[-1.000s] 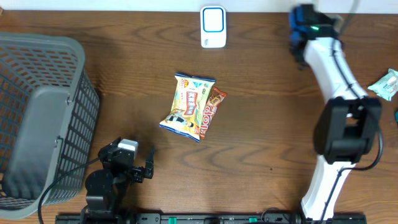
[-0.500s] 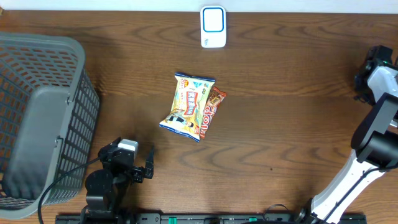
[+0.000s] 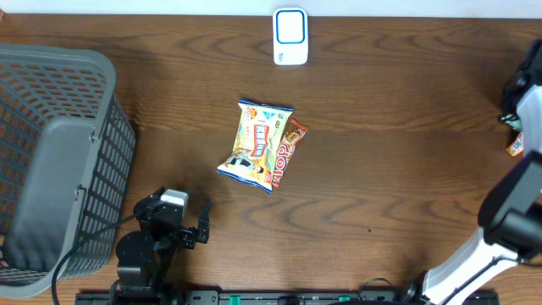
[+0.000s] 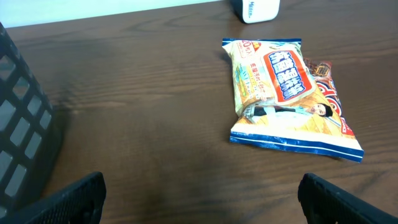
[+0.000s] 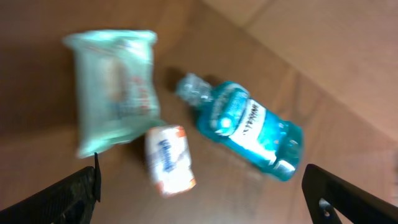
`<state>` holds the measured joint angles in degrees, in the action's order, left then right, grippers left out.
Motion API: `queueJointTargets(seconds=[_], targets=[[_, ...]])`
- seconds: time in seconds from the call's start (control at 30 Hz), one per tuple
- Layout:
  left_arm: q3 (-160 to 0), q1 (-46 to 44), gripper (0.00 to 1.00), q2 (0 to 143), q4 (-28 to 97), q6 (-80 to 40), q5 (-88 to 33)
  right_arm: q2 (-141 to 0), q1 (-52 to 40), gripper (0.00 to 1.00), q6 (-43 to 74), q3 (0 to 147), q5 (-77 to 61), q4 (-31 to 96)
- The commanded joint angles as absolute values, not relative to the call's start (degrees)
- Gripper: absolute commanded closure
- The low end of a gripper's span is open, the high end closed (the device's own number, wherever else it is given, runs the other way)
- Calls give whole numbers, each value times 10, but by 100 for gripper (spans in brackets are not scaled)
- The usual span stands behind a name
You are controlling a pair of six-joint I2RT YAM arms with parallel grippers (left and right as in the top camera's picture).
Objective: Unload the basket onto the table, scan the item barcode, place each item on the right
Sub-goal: 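Carry tissue pack to right edge and release it, then reach right gripper to yellow snack bag and grasp it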
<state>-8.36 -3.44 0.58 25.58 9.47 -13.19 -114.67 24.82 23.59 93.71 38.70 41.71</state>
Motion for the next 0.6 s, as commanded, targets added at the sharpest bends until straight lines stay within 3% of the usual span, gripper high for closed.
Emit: queueJointTargets(seconds=[0.0, 0.17, 0.27, 0.57], targets=[[-76, -36, 2, 3, 268, 103, -130, -1075, 234, 1, 231, 954, 183, 427], [-76, -36, 2, 3, 268, 103, -130, -1027, 203, 1, 231, 954, -249, 446], [-76, -36, 2, 3, 268, 103, -130, -1028, 165, 1, 231, 950, -420, 445], [-76, -36, 2, 3, 268, 103, -130, -1056, -60, 1, 145, 930, -502, 443]])
